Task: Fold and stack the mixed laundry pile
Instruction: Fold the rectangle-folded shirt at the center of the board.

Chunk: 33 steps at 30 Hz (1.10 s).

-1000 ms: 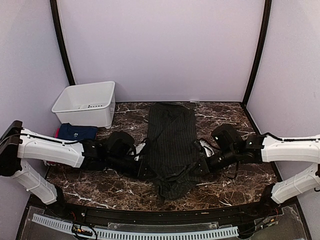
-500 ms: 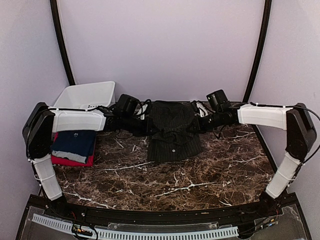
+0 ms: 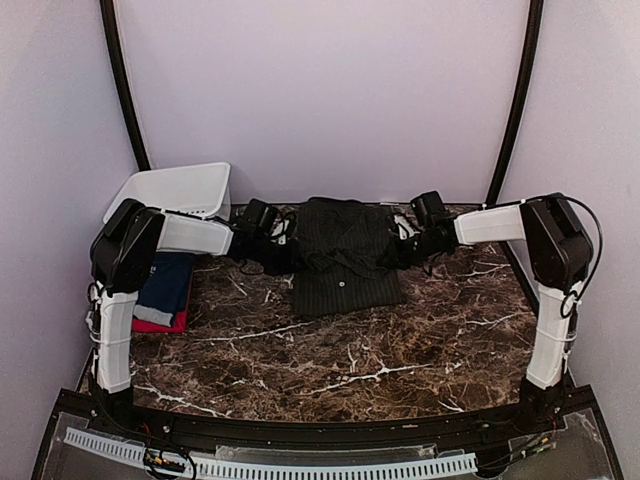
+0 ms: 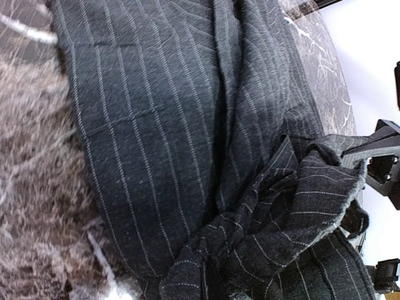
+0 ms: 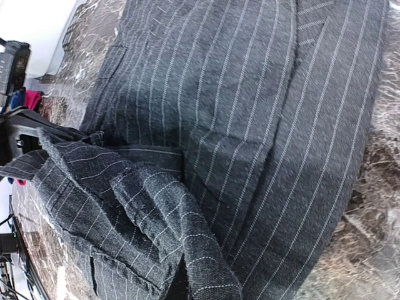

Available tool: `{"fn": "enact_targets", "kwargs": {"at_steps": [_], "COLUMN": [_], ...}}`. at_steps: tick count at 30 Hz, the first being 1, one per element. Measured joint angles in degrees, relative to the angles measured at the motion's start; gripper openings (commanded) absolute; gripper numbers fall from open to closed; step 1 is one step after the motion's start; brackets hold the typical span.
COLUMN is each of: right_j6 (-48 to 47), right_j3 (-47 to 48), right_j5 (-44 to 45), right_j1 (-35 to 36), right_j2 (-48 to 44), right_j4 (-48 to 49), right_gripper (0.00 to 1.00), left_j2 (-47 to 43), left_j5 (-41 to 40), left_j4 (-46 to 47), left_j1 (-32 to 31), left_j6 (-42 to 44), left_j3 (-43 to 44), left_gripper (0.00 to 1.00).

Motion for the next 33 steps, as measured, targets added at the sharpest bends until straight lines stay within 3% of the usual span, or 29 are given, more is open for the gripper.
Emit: {"fn": "enact_targets", "kwargs": {"at_steps": [11,13,16,19,23,25,29,30,33], "right_j6": [0.1,0.1,0.5,0.9,1.1,1.6,1.6,1.6,0.9], "right_j3": [1.6,3.2,5.2,5.3,5.3,5.3,5.4,5.5,6.4], "right_j5": [-0.3,-0.5,-0.9,-1.9,-2.4,-3.1,-5.2,-5.5,-6.7], "right_j1": [-0.8,-1.0,-1.8,-2.6,-3.4,-3.8,-6.2,-6.8,-8.7], "right_j2": [0.2,1.0,3.3,5.5,5.7,4.8,-0.7,-2.4,-8.3], "right_j4": [1.2,1.3,2.4,2.6,1.7,1.2,-0.9,-1.4,-2.2], "right_gripper": [0.0,0.0,0.11,0.3,0.55,0.63,0.67,0.67,0.61], "left_j2": [0.5,1.1,3.0,5.3,6.4,6.4,4.4,3.5,-0.7], "left_j5": [0.8,0.8,0.9,1.4,2.2,2.5,2.8,2.7,2.1], "left_j4": [-1.1,-1.2,-1.3,-1.9,-4.7,-6.3,-7.8,-8.3,-9.6], "left_j1": [0.5,0.9,1.9,2.6,3.5,3.8,5.3,5.8,7.3], "left_j6": [0.8,0.7,0.8,1.4,2.9,3.5,4.2,4.3,4.7], "left_j3": [4.8,5.5,7.0,8.5,10.6,12.5,14.1,14.1,14.1], "left_gripper": [0.02,0.05,0.2,0.35,0.48,0.54,0.63,0.72,0.74]}}
